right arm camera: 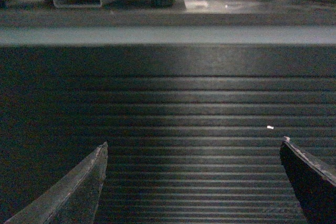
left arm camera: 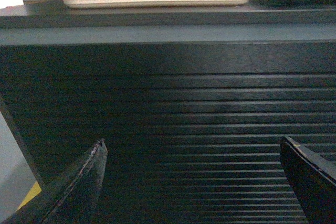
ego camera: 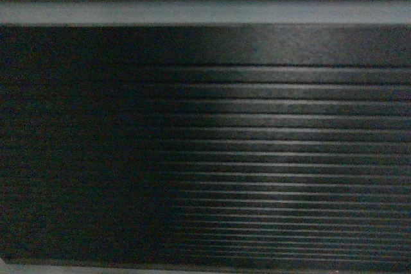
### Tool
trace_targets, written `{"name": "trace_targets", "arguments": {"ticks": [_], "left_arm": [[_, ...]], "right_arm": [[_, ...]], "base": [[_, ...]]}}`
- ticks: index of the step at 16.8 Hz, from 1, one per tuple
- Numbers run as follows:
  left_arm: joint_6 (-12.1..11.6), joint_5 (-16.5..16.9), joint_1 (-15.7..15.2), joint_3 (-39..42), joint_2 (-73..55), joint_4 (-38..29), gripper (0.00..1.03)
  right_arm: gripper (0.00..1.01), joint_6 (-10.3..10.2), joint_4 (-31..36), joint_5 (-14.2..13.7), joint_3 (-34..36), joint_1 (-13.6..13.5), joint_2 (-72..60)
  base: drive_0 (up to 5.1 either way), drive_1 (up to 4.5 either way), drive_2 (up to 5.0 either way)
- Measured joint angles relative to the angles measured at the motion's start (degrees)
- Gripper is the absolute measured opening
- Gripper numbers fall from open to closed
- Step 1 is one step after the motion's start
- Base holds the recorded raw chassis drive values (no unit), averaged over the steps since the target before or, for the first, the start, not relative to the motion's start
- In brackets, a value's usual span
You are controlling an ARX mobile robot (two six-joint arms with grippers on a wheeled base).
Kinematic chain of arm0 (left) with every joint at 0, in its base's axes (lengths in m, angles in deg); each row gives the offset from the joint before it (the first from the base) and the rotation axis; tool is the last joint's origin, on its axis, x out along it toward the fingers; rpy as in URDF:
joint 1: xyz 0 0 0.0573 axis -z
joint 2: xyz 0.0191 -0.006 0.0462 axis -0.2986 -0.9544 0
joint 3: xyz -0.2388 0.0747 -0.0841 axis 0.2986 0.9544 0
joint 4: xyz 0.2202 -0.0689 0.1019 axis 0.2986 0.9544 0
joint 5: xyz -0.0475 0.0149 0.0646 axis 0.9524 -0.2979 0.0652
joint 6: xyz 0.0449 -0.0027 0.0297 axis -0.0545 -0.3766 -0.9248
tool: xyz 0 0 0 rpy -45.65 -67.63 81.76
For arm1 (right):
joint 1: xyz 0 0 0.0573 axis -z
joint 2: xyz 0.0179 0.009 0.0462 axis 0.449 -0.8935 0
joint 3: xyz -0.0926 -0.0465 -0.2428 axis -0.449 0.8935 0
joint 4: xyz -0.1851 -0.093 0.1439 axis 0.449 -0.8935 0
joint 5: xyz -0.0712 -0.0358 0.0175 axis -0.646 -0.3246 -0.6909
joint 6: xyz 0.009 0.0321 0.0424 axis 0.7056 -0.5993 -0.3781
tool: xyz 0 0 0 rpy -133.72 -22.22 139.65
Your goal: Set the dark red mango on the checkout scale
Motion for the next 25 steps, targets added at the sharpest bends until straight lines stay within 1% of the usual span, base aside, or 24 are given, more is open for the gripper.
{"name": "trace_targets", "arguments": {"ticks": [25], "left_arm": [[0.0,0.0,0.0,0.0,0.0,0.1,0.98]], "right_arm": [[0.98,0.0,0.0,0.0,0.0,0.0,0.0]], "base": [[0.0,0.0,0.0]]}}
